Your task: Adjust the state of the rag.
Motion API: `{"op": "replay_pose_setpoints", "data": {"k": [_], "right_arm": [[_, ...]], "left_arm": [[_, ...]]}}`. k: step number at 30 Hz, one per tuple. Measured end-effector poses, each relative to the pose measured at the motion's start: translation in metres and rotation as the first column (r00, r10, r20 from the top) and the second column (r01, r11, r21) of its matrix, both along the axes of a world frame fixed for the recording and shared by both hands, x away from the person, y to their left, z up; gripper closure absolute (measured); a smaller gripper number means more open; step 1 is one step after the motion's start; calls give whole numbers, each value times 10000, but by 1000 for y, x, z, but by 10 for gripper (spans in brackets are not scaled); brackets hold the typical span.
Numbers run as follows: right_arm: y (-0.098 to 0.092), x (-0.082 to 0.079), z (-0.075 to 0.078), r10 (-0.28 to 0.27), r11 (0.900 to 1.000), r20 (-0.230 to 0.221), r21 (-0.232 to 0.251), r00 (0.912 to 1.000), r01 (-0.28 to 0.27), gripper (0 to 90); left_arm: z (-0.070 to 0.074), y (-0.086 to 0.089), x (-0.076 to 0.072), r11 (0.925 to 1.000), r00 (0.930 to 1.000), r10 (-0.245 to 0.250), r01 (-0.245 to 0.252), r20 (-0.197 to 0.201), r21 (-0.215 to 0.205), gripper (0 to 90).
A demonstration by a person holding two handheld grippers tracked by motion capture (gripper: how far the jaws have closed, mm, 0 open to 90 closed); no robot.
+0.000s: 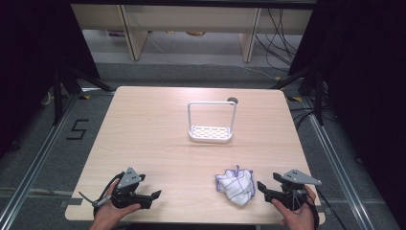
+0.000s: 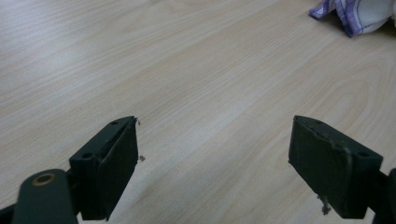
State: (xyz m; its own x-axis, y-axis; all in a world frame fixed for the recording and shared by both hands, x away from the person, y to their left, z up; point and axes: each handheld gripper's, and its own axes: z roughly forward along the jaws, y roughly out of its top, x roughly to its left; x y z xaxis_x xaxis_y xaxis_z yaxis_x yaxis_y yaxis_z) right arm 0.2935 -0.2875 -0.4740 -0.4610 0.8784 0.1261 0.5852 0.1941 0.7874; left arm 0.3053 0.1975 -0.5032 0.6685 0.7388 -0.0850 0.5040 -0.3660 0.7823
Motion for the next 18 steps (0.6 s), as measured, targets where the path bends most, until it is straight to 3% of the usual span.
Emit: {"op": "replay_pose_setpoints", "data": {"k": [3, 4, 5, 7, 9, 10, 11, 12, 13, 14, 15, 17, 18], "right_arm": [[3, -2, 2, 27, 10000, -10, 56, 10000, -27, 312], [3, 0, 2, 416, 9990, 282, -198, 9987, -410, 329], [7, -3, 4, 307, 9995, 112, 58, 9995, -307, 340], [11, -1, 6, 907, 9957, 384, -219, 9951, -899, 350], [17, -3, 7, 1013, 9949, 405, -52, 9940, -1012, 362], [18, -1, 8, 1316, 9910, 481, -329, 9901, -1301, 370], [18, -1, 8, 1316, 9910, 481, -329, 9901, -1301, 370], [23, -4, 9, 1147, 9934, 102, 42, 9934, -1147, 377], [29, -4, 11, 1409, 9900, 61, -31, 9900, -1409, 388], [30, -2, 11, 1648, 9862, 313, -229, 9858, -1641, 391], [34, -4, 12, 1590, 9872, 112, -105, 9872, -1589, 398], [39, -2, 15, 1805, 9833, 205, -284, 9834, -1799, 410], [40, 0, 16, 1909, 9811, 293, -383, 9812, -1897, 416]], "left_arm": [[0, 0, 0, 10000, 10000, -13, 13, -29, 8, 157], [0, 0, 0, 10000, 10000, -29, 30, -15, 31, 157], [0, 0, 0, 9999, 9999, -107, 107, 31, 67, 157], [0, 0, 0, 10000, 10000, -24, 24, -14, 14, 157], [0, 0, 0, 10000, 10000, -32, 32, -27, 29, 157], [0, 0, 0, 10000, 10000, -32, 32, -27, 29, 157], [0, 0, 0, 10000, 10000, -35, 35, -18, 26, 157], [0, 0, 0, 10000, 10000, -17, 17, -11, -1, 157], [0, 0, 1, 10000, 10000, -58, 58, 2, 33, 157], [-1, -1, 1, 10000, 10000, 32, -32, 19, -27, 157], [-1, -1, 1, 10000, 10000, 32, -32, 34, 27, 157], [0, 0, 1, 10000, 10000, 0, -1, 18, 86, 156], [-1, -2, 1, 9999, 10000, 94, -94, 20, -77, 157]]}}
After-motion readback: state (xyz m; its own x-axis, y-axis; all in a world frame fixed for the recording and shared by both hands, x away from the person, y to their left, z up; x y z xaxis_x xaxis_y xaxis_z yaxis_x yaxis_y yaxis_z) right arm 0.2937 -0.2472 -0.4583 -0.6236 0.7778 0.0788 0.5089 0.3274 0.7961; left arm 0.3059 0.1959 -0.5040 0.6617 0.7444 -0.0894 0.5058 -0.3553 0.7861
